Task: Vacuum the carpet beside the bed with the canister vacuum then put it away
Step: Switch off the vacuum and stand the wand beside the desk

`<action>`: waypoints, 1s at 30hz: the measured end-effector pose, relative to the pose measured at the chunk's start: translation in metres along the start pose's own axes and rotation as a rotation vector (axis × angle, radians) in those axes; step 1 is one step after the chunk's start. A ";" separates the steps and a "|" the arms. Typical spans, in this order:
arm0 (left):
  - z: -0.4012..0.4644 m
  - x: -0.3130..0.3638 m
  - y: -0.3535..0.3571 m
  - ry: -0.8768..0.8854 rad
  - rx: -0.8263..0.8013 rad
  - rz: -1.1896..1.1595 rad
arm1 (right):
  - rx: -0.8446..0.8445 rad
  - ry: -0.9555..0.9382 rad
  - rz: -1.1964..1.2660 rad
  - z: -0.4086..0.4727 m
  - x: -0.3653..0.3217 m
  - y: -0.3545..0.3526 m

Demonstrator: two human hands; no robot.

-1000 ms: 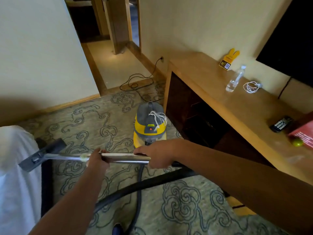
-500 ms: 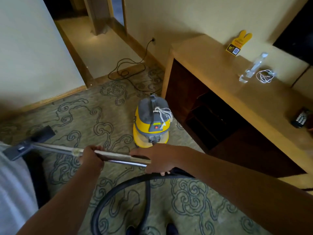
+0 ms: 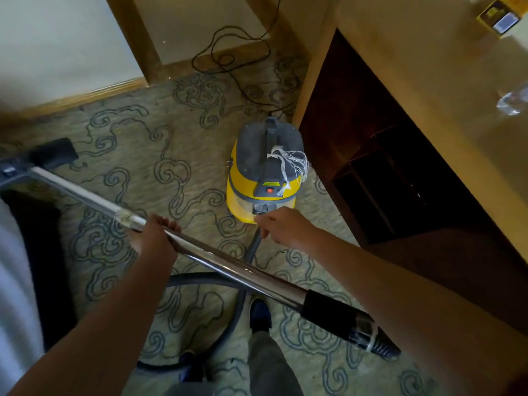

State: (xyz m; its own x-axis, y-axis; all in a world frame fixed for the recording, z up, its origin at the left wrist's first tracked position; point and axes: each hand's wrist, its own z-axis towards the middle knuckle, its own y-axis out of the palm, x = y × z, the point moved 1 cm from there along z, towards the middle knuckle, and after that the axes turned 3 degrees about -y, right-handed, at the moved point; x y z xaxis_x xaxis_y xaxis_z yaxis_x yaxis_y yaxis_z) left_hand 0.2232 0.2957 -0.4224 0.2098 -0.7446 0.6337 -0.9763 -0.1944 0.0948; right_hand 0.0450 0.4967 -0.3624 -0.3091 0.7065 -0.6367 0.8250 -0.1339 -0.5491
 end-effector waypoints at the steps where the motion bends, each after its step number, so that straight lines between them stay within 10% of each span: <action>1: 0.008 -0.008 0.004 0.033 0.028 -0.010 | 0.052 0.028 0.004 0.019 0.019 -0.001; 17: 0.144 -0.098 0.067 0.020 0.085 0.024 | 0.260 0.515 0.000 0.246 0.176 0.064; 30: 0.206 -0.116 0.081 -0.068 -0.040 0.155 | 0.449 0.439 0.055 0.293 0.218 0.089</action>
State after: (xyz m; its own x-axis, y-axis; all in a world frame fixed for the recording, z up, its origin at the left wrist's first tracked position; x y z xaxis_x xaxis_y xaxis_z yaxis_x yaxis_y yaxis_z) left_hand 0.1311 0.2348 -0.6461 0.0585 -0.8052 0.5901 -0.9983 -0.0498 0.0310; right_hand -0.0875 0.4349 -0.7085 0.0298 0.8967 -0.4416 0.5257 -0.3898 -0.7561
